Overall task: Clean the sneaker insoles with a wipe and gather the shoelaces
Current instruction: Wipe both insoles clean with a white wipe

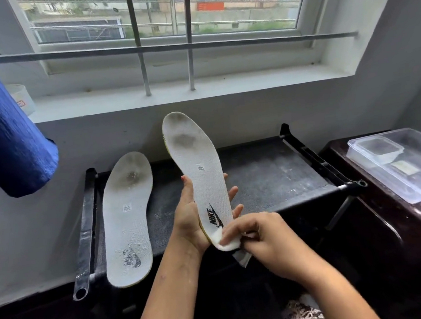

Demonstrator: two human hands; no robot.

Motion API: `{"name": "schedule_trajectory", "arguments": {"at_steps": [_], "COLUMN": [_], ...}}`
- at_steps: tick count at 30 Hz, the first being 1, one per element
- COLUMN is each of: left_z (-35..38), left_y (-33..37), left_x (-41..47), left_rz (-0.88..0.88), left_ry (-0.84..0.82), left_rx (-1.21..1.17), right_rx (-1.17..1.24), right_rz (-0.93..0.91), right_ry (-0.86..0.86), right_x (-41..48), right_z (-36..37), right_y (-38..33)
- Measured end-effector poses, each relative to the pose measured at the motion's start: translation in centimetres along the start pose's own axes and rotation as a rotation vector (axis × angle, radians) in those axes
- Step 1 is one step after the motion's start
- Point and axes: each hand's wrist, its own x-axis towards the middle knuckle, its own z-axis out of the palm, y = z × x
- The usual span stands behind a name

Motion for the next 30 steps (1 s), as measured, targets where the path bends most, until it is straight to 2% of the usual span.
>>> {"name": "schedule_trajectory", "arguments": {"at_steps": [2, 4, 7, 10, 14, 18, 25, 30], "left_z": [-0.1, 0.0, 0.1, 0.3, 0.2, -0.2, -0.1, -0.5], "left_y": [-0.1, 0.0, -0.1, -0.3, -0.3, -0.2, -0.2, 0.1], "left_x": [0.2, 0.1, 0.0, -0.1, -0.1, 0.0, 0.1, 0.2], "left_rz": [-0.009, -0.002, 0.006, 0.003, -0.017, -0.041, -0.072, -0.027], "left_ry": [0.008, 0.014, 0.010, 0.010, -0.027, -0.035, -0.109, -0.086], "left_rx": [0.008, 0.019, 0.054, 0.112, 0.140, 0.148, 0.040, -0.018], "right_rx": [-0.141, -0.255, -0.231, -0.200, -0.291, -0.374, -0.360, -0.285], "right_rz": [0.097, 0.178, 0.204, 0.112, -0.010, -0.091, -0.211, -0.253], "right_ry": [-0.155, -0.193, 0.013, 0.279, 0.441, 0.383, 0.384, 0.226], "right_x": [-0.2, -0.2, 0.9, 4.2, 10.1, 12.3, 7.0, 2.3], "right_z": [-1.9, -3.7, -5.0, -5.2, -5.0, -4.1, -0.6, 1.2], "right_y": [0.4, 0.8, 0.7, 0.0, 0.3, 1.0, 2.0, 1.6]}}
